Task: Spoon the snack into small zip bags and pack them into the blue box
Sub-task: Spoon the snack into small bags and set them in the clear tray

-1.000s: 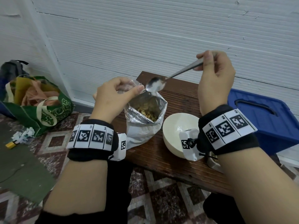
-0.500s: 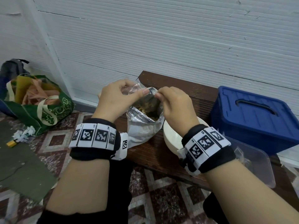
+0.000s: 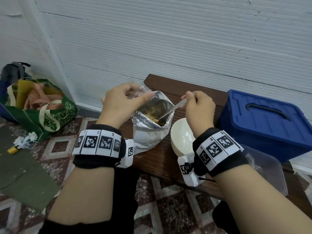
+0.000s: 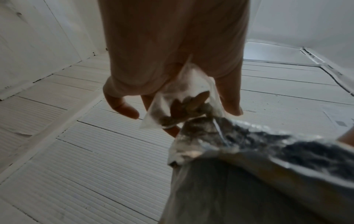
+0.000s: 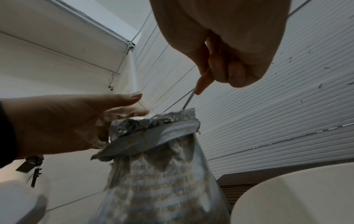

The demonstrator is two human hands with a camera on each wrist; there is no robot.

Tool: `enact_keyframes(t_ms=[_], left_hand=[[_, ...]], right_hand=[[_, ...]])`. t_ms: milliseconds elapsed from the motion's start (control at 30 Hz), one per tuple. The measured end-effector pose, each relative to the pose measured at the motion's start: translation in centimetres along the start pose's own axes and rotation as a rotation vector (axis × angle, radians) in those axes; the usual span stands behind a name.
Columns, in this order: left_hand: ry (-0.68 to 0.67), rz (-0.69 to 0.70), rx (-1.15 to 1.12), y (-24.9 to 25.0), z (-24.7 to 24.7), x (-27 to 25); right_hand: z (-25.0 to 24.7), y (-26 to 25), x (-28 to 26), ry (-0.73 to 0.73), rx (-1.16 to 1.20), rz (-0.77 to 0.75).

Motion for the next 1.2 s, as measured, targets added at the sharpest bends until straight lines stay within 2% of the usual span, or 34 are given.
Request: enact_keyframes(t_ms=[267, 400, 567, 733, 967, 1200], left_hand=[[0.036, 0.044, 0.120, 0.0, -1.9, 0.1], [-0.025, 0.106, 0.206, 0.2, -2.2, 0.3], [-0.131, 0.106, 0.268, 0.1, -1.4, 0.3], [-0.117, 0.133, 0.419, 1.5, -0.4, -0.1], [-0.142, 0.141, 0.495, 1.5, 1.0, 0.1], [-0.088, 0.134, 0.428, 1.2, 1.3, 0.2]], right_hand=[[-2.1, -0.4, 1.3, 0.169, 0.050, 0.088], [-3.0, -1.4, 2.0, 0.217, 0.069, 0.080], [-3.9, -2.6, 3.1, 0.246, 0.073, 0.049], [-3.5, -3.3, 3.4, 0.218, 0.054, 0.027], [-1.5, -3.5, 3.5, 0.106, 0.031, 0.041], [-1.0, -4.2, 3.0, 0.056, 0.116, -0.059]])
Point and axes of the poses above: each hand's wrist, its own x-axis towards the middle knuckle, its own z-axis out of the palm, y = z × x, the point moved 4 cm from there along x, towards the middle knuckle, and after that the axes turned 9 degrees about x, right-handed, at the moved point
